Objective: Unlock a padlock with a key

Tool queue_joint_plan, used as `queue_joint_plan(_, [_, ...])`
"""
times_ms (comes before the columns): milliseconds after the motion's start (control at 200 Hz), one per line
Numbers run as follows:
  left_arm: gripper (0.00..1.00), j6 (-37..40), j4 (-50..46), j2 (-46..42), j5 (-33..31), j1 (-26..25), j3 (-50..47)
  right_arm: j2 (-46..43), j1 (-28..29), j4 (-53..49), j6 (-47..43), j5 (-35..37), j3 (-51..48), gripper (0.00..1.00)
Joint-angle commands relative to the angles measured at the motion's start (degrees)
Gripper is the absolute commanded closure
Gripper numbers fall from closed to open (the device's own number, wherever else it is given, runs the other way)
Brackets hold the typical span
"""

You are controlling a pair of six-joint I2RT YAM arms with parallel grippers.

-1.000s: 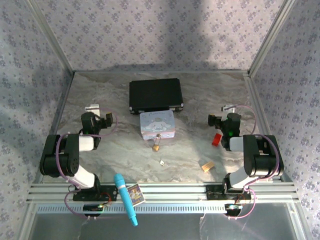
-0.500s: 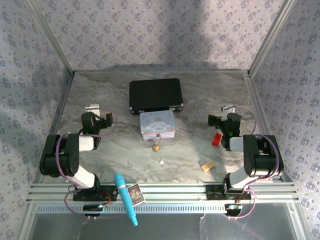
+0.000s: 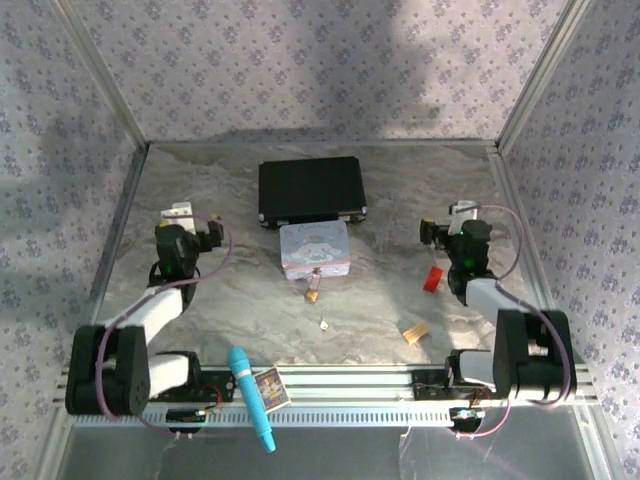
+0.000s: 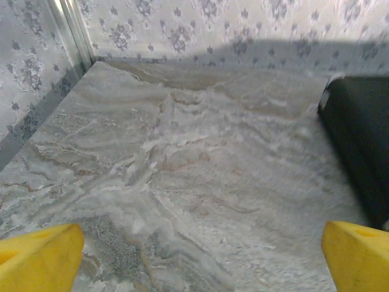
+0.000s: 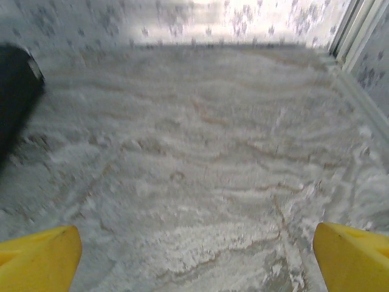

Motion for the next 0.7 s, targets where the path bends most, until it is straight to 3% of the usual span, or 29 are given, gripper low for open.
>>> queue_joint_plan(0, [0.00, -14.4, -13.6, -6.4, -0.9, -0.2, 3.5, -6.4, 0.0, -14.2, 5.1, -2.0, 4.1, 0.01])
queue_joint_plan(95, [0.00, -25.8, -22.1, -11.4, 4.5, -0.1, 5.6, -9.5, -0.3, -25.1, 15.9, 1.1, 7.8, 0.01])
queue_joint_plan(190, [0.00, -35.7, -26.2, -14.2, 11.4, 0.0, 5.7, -10.5, -0.7, -32.5, 15.7, -9.0, 11.3, 0.01])
queue_joint_plan(245, [0.00, -37.6, -28.0, -14.7, 17.2, -0.4, 6.2, -10.8, 0.1, -34.2, 15.9, -15.0, 12.0, 0.01])
queue_joint_plan(290, [0.00, -38.5, -32.2, -14.7, 18.3, -1.8, 7.7, -11.0, 1.9, -36.6, 16.2, -17.4, 13.0, 0.01])
queue_joint_plan(410, [0.00, -39.6, -42.4, -13.2, 18.6, -8.6, 11.5, -10.5, 10.2, -46.4, 16.9, -14.7, 17.0, 0.01])
queue_joint_plan(575, [0.00, -43.6, -40.6, -11.3, 17.8, -22.9, 10.5, -10.1, 23.8, -52.9, 19.7, -9.7, 18.7, 0.05])
queue_joint_plan(695, [0.00, -46.8, -40.1, -9.8, 16.5, -30.1, 9.6, -9.5, 33.7, -53.7, 24.2, -7.4, 17.2, 0.09])
